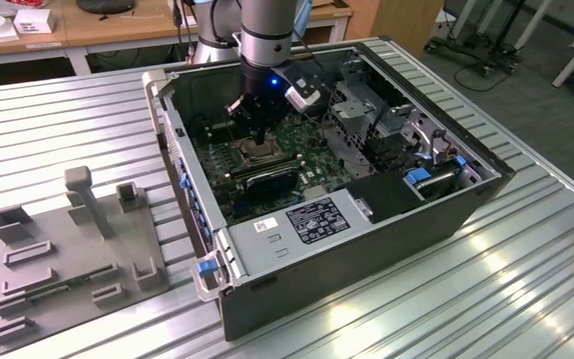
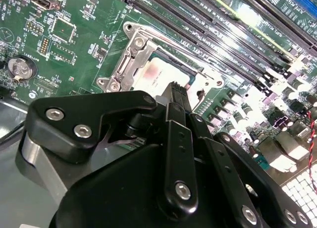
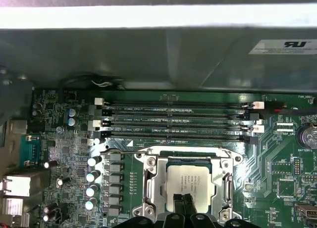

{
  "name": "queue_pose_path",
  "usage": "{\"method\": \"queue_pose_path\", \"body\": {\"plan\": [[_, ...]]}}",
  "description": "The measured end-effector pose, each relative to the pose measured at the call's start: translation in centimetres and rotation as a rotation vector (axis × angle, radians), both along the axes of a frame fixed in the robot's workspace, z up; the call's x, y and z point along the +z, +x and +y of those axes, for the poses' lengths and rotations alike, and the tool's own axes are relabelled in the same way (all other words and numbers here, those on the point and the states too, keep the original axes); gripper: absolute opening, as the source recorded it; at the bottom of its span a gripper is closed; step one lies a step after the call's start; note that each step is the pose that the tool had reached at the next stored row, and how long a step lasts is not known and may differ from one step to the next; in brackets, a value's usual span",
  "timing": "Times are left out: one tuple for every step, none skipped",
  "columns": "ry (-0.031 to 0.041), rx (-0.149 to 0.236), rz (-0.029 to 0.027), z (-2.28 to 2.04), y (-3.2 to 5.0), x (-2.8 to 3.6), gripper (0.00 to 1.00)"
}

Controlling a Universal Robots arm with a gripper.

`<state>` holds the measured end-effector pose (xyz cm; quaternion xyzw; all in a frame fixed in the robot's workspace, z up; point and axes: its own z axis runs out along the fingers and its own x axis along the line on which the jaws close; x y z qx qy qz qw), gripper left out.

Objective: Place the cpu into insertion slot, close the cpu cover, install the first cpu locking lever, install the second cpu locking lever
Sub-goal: 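Close the cpu cover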

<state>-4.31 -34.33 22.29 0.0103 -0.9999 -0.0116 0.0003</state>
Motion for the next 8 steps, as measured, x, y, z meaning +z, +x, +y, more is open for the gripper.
{"method": "queue_pose_path", "body": {"plan": [[-0.0001, 0.000, -0.0041, 0.00, -0.08, -0.01, 0.10], [-0.0001, 0.000, -0.0105, 0.00, -0.22, -0.05, 0.10], [0.0000, 0.000, -0.0176, 0.00, -0.40, -0.09, 0.10], [0.0000, 0.000, -0.0247, 0.00, -0.61, -0.13, 0.10], [0.0000, 0.000, -0.0303, 0.00, -0.78, -0.16, 0.10], [0.0001, 0.000, -0.0343, 0.00, -0.91, -0.19, 0.10], [0.0001, 0.000, -0.0355, 0.01, -0.96, -0.19, 0.10], [0.0001, 0.000, -0.0356, 0.01, -0.96, -0.19, 0.10]]}}
